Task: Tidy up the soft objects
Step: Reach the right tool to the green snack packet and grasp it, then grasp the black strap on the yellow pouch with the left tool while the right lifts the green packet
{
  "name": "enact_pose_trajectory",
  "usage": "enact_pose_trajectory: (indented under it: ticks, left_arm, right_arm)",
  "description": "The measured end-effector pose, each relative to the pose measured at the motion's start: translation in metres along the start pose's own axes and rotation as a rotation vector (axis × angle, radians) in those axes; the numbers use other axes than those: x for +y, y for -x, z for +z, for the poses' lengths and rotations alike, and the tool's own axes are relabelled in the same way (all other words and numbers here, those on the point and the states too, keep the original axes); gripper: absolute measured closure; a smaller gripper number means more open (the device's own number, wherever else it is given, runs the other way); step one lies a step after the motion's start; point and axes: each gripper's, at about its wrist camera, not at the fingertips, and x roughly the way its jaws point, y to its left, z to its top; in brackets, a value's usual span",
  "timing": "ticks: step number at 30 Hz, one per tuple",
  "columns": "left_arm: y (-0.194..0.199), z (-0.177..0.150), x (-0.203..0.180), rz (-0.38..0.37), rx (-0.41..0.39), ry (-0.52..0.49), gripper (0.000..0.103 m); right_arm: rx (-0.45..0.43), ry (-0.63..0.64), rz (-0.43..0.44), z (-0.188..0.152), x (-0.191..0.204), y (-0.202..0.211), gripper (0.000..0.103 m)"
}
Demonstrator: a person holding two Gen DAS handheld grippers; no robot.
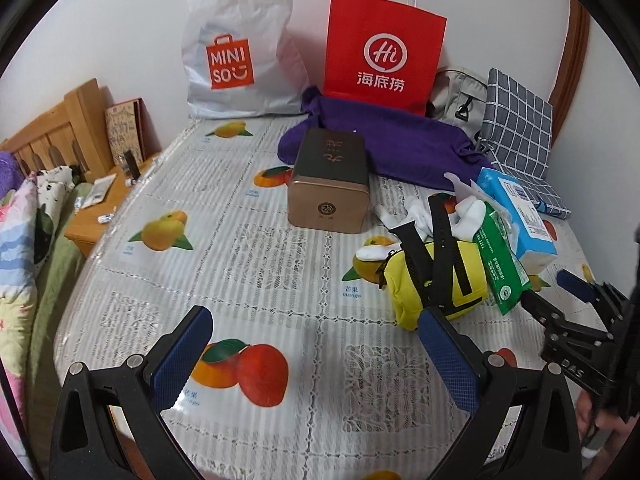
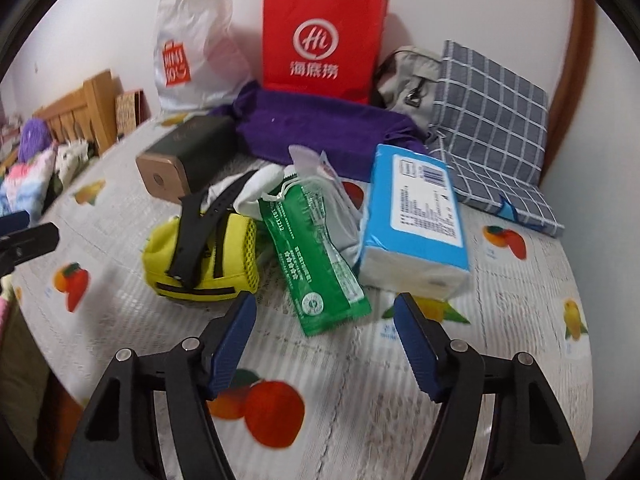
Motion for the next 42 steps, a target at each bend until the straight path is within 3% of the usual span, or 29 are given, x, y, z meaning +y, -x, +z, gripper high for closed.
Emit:
enact_pose_trajectory:
  ticks: [10, 12, 13, 15, 18, 29, 35, 37, 39, 42]
  left_arm:
    - [-0.024, 0.003, 0.011, -0.053, 0.024, 0.000, 0.000]
    - [-0.030, 0.004, 0.012, -0.060, 0.032, 0.002, 0.000]
    - [-0.033, 0.004, 0.013, -0.064, 0.038, 0.002, 0.000]
    - [-0.038, 0.004, 0.012, -0.068, 0.044, 0.000, 0.000]
    - [-0.042, 0.004, 0.010, -0.084, 0.047, -0.001, 0.000]
    - [-0.044, 0.012, -0.034, -0.158, 0.024, -0.087, 0.000]
    - [-0.047, 0.020, -0.066, -0.193, -0.002, -0.170, 0.002]
    - [-0.051, 0.022, -0.075, -0.189, -0.001, -0.191, 0.012]
    - [-0.056, 0.025, -0.082, -0.202, 0.004, -0.201, 0.012]
    - [-0.065, 0.027, -0.088, -0.243, 0.028, -0.211, 0.036]
  right_arm:
    - [0.115, 0.036, 0.022, 0.010, 0.002, -0.057, 0.027]
    - [0.122, 0.037, 0.025, 0.009, 0.002, -0.066, 0.028]
    - [0.117, 0.041, 0.021, 0.009, 0.003, -0.068, 0.034]
    - [0.101, 0.043, -0.002, 0.007, 0.002, -0.066, 0.052]
    - [0.076, 0.028, 0.038, 0.001, -0.002, -0.057, 0.062]
    - [0.126, -0.006, 0.087, -0.041, -0.012, -0.022, 0.063]
    - [0.169, -0.116, 0.053, -0.064, -0.041, -0.014, 0.062]
    - [0.157, -0.140, 0.052, -0.068, -0.050, -0.015, 0.061]
    - [0.156, -0.159, 0.058, -0.071, -0.054, -0.018, 0.059]
    - [0.140, -0.143, 0.051, -0.071, -0.053, -0.022, 0.056]
